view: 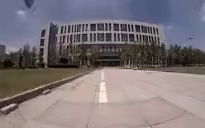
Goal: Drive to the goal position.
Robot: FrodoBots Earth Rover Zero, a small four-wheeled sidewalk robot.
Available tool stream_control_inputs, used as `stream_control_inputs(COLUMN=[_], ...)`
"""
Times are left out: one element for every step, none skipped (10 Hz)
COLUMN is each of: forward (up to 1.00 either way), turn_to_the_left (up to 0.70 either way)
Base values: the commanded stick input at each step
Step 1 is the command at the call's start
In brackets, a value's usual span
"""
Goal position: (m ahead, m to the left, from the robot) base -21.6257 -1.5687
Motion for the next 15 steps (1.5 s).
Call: stream_control_inputs(forward=[0.5,0.5,0.5,0.5,0.5,0.5,0.5,0.5,0.5,0.5,0.5,0.5,0.5,0.5,0.5], turn_to_the_left=[0.0,0.0,0.0,0.0,0.0,0.0,0.0,0.0,0.0,0.0,0.0,0.0,0.0,0.0,0.0])
